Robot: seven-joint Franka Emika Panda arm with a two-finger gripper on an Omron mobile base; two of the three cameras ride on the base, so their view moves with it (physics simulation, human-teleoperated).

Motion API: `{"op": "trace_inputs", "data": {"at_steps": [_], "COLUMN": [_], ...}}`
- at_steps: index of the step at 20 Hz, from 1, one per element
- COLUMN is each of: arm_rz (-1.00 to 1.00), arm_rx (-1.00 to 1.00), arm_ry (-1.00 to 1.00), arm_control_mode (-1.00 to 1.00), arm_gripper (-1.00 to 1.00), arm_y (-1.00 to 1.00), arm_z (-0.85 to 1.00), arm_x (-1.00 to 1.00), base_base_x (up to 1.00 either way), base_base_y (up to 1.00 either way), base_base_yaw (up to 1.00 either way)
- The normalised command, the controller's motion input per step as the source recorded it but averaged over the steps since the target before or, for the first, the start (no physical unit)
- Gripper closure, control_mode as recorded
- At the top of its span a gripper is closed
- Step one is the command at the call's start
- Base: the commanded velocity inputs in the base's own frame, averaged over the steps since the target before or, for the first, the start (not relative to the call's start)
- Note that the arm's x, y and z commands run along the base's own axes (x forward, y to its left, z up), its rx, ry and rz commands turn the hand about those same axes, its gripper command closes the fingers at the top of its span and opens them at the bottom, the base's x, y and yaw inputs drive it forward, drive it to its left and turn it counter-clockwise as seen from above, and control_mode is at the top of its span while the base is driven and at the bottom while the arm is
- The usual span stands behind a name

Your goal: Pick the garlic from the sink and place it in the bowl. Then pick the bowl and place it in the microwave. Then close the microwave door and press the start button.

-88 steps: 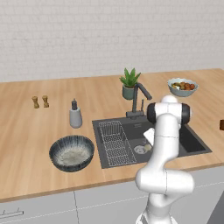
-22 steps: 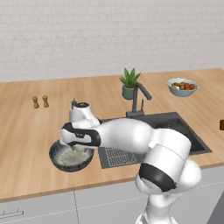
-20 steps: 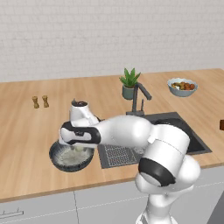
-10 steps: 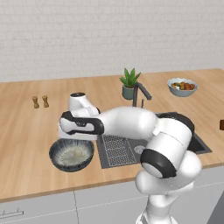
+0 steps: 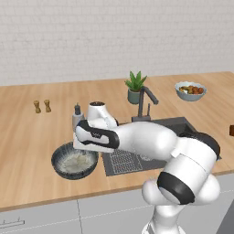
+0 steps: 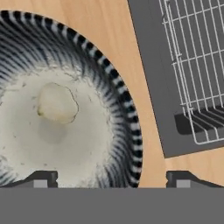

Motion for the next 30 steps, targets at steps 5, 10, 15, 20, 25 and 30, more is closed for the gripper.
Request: {"op": "trace_inputs", "data": {"at_steps": [5,10,15,20,25,30], "arm_rz": [0.00,0.00,0.00,0.00,0.00,0.00], "arm_rx": [0.00,0.00,-0.01,0.00,0.00,-0.01], "arm_ry": [0.00,0.00,0.02,-0.01,-0.08,-0.07], "arm_control_mode": [-1.00,-1.00,-1.00,-1.00,-1.00,-1.00], "arm_gripper": [-1.00,-1.00,1.00,1.00,1.00,1.00], "arm_y": [0.28,0.13,0.04,-0.19,-0.23,-0.14], "arm_z": [-0.48,-0.40,-0.34,0.03,0.71,1.00], "arm_x": [0.21,0.04,0.00,-0.26,-0.37,-0.38], "base_base_x": [0.00,0.00,0.00,0.00,0.00,0.00], "base_base_y": [0.00,0.00,0.00,0.00,0.00,0.00], "base_base_yaw": [0.00,0.00,0.00,0.00,0.00,0.00]}}
